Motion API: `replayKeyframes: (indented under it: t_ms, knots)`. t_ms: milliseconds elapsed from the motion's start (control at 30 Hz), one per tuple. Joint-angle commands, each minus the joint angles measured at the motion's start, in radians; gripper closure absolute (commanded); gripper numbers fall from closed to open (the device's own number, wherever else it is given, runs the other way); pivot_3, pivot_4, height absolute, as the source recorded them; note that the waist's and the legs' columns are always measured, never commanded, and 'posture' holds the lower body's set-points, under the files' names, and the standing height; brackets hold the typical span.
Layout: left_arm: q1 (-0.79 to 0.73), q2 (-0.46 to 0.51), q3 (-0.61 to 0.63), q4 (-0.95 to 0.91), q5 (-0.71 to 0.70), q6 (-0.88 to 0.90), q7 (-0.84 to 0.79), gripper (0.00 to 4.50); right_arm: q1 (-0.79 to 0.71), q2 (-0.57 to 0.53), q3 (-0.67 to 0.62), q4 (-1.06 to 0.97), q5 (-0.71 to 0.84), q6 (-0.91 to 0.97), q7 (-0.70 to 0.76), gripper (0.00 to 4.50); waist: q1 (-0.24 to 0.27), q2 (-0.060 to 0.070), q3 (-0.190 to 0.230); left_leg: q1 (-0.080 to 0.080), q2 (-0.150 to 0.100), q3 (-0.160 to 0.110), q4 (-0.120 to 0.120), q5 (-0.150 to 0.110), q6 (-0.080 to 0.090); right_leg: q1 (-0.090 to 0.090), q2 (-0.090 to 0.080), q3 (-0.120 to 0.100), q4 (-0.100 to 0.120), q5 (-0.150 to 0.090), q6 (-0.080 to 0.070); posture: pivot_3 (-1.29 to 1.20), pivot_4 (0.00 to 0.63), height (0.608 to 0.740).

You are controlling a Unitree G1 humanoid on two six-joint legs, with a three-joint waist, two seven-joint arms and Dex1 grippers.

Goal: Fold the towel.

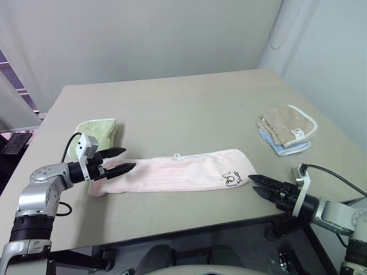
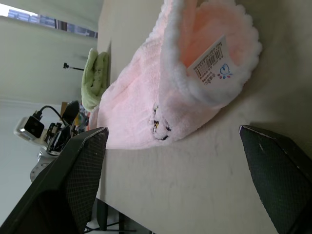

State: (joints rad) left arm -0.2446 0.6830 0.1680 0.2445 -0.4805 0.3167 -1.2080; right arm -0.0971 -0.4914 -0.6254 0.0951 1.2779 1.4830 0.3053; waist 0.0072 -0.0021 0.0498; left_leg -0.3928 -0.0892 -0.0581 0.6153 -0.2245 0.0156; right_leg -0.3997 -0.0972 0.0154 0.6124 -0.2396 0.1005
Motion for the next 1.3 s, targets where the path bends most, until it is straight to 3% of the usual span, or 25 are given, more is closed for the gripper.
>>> replayKeyframes:
  t_ms: [33,433,533,867,1167,1300]
  knots:
    - [-0.027,-0.001,-0.004,-0.007,0.002,-0.013,-0.003,0.04,-0.053,0.021,0.002,0.014,0.012,-0.018,-0.043,0.00,-0.001,0.000,0.000,0.000,0.000,0.000,0.000,0.000,0.000,0.000,0.000,0.000,0.000,0.000,0.000,0.00,0.000,0.740]
    - [-0.019,-0.011,0.002,0.015,0.018,-0.034,0.011,0.04,-0.109,0.049,0.017,0.082,-0.002,-0.024,-0.138,0.00,0.003,0.000,0.000,0.000,0.000,0.000,-0.001,0.000,0.000,-0.001,0.000,0.000,0.000,0.002,-0.004,0.00,0.000,0.740]
    - [-0.020,-0.011,0.003,0.023,0.018,-0.041,0.013,0.00,-0.117,0.060,-0.006,0.124,0.022,-0.006,-0.176,0.89,0.003,0.000,0.000,0.000,0.000,0.000,0.000,0.000,0.000,0.000,0.000,0.000,0.000,0.002,-0.004,0.00,0.000,0.740]
    - [-0.027,-0.013,-0.007,0.054,0.038,-0.063,0.010,0.00,-0.098,0.057,-0.086,0.173,0.134,-0.008,-0.241,4.47,0.002,-0.002,-0.001,0.000,0.000,0.000,-0.001,0.000,0.000,0.001,0.000,0.000,-0.001,0.002,-0.004,0.00,0.000,0.740]
    - [-0.065,-0.015,-0.011,0.092,0.043,-0.066,0.003,0.00,0.013,-0.016,-0.028,0.030,0.151,-0.009,-0.153,4.47,0.008,-0.002,-0.001,-0.003,0.000,-0.001,-0.002,-0.001,0.002,0.000,-0.001,-0.002,-0.003,-0.001,0.001,0.00,0.000,0.740]
    - [-0.076,-0.011,-0.015,0.100,0.048,-0.062,-0.001,0.00,0.091,-0.129,-0.082,-0.023,0.163,-0.026,-0.070,4.47,0.008,-0.002,-0.001,-0.009,-0.001,0.000,-0.001,-0.001,0.005,-0.006,-0.002,-0.002,-0.003,0.001,-0.001,0.00,0.000,0.740]
